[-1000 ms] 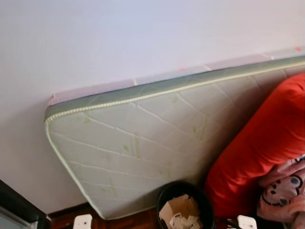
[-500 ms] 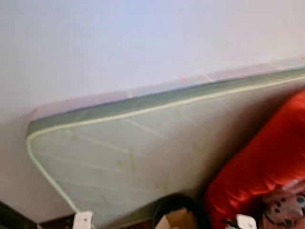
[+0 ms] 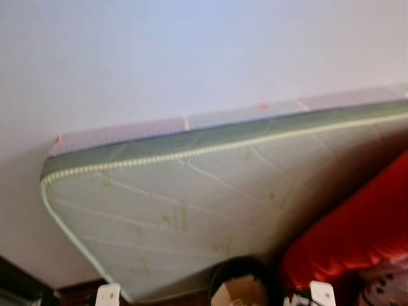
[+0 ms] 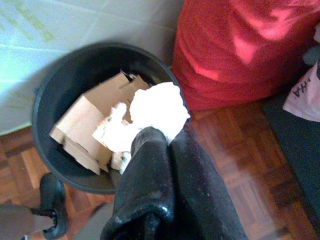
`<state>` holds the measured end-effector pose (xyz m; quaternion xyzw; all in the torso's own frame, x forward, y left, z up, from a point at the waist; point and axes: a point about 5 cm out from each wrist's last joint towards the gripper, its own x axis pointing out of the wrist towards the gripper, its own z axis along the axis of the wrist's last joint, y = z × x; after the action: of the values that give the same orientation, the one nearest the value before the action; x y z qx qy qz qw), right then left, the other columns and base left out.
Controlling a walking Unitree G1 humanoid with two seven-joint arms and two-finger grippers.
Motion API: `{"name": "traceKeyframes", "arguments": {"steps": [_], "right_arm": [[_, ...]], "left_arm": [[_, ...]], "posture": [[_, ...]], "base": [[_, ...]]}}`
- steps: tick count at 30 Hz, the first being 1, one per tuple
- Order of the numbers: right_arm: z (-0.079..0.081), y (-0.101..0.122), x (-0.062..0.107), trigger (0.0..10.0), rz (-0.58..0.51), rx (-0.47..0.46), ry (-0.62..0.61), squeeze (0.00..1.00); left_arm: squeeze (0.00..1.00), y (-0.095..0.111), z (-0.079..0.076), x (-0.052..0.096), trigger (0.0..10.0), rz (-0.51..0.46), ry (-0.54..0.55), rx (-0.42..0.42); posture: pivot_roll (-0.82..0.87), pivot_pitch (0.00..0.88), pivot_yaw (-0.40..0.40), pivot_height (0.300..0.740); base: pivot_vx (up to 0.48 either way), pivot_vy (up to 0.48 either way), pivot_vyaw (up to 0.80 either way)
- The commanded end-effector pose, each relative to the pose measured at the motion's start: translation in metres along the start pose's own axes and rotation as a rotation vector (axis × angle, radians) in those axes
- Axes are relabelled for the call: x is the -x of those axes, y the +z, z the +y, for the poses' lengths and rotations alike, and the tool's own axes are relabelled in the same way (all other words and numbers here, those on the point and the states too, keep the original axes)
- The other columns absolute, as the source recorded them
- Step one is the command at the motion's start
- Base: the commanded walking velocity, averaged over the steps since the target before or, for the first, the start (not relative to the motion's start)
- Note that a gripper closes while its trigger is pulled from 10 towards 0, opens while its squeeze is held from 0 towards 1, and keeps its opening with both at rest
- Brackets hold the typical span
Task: Clean up the room
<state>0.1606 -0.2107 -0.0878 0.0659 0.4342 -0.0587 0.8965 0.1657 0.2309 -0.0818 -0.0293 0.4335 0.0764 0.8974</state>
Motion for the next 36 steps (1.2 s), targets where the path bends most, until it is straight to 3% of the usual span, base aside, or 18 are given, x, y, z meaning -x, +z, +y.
{"name": "traceKeyframes", "arguments": {"steps": [1, 3, 9, 11, 13, 14, 16, 17, 20, 28, 36], "right_arm": [[0.001, 0.008, -0.002, 10.0, -0.042, -0.013, 0.005, 0.00], [0.039, 0.076, -0.015, 10.0, -0.248, 0.000, 0.071, 0.00], [0.044, 0.108, -0.014, 10.0, -0.367, -0.024, 0.074, 0.00], [0.044, 0.121, -0.013, 10.0, -0.414, -0.031, 0.078, 0.00], [0.044, 0.125, -0.013, 10.0, -0.425, -0.034, 0.078, 0.00], [0.044, 0.129, -0.012, 10.0, -0.438, -0.035, 0.080, 0.00], [0.045, 0.131, -0.012, 10.0, -0.444, -0.029, 0.083, 0.00], [0.045, 0.131, -0.012, 10.0, -0.444, -0.029, 0.083, 0.00], [0.044, 0.128, -0.012, 10.0, -0.435, -0.018, 0.085, 0.00], [0.041, 0.110, -0.014, 10.0, -0.376, -0.039, 0.068, 0.00], [0.043, 0.113, -0.012, 10.0, -0.410, -0.023, 0.086, 0.00]], "left_arm": [[0.00, -0.002, 0.002, 0.001, 10.0, 0.001, 0.004, -0.003], [0.00, -0.002, 0.003, 0.001, 10.0, -0.003, 0.010, -0.001], [0.00, 0.000, 0.004, 0.001, 10.0, -0.035, 0.022, 0.003], [0.00, 0.002, 0.003, 0.002, 10.0, -0.070, 0.025, 0.050], [0.00, 0.003, 0.003, 0.002, 10.0, -0.084, 0.024, 0.061], [0.00, 0.019, -0.001, -0.001, 10.0, -0.146, 0.010, 0.057], [0.00, 0.070, -0.015, -0.008, 10.0, -0.300, -0.020, 0.035], [0.00, 0.070, -0.015, -0.008, 10.0, -0.300, -0.020, 0.035], [0.00, 0.106, -0.023, -0.008, 10.0, -0.420, -0.036, 0.039], [0.00, 0.103, -0.022, -0.008, 10.0, -0.406, -0.032, 0.035], [0.00, 0.124, -0.018, -0.003, 10.0, -0.534, -0.033, 0.032]], "posture": [[0.08, 0.000, -0.009, 0.740], [0.08, 0.000, -0.009, 0.740], [0.07, 0.000, -0.006, 0.740], [0.08, 0.000, -0.009, 0.740], [0.08, 0.000, -0.009, 0.740], [0.08, 0.000, -0.012, 0.740], [0.08, 0.000, -0.012, 0.740], [0.08, 0.000, -0.012, 0.740], [0.09, 0.000, -0.015, 0.740], [0.08, 0.000, -0.010, 0.740], [0.09, 0.002, -0.015, 0.740]], "base": [[0.000, 0.000, 0.00], [0.000, 0.000, 0.00], [0.000, 0.000, 0.00], [0.000, 0.000, 0.00], [0.000, 0.000, 0.00], [0.000, 0.000, 0.00], [0.000, 0.000, 0.00], [0.000, 0.000, 0.00], [0.000, 0.000, 0.00], [0.000, 0.000, 0.00], [0.000, 0.000, 0.00]]}}
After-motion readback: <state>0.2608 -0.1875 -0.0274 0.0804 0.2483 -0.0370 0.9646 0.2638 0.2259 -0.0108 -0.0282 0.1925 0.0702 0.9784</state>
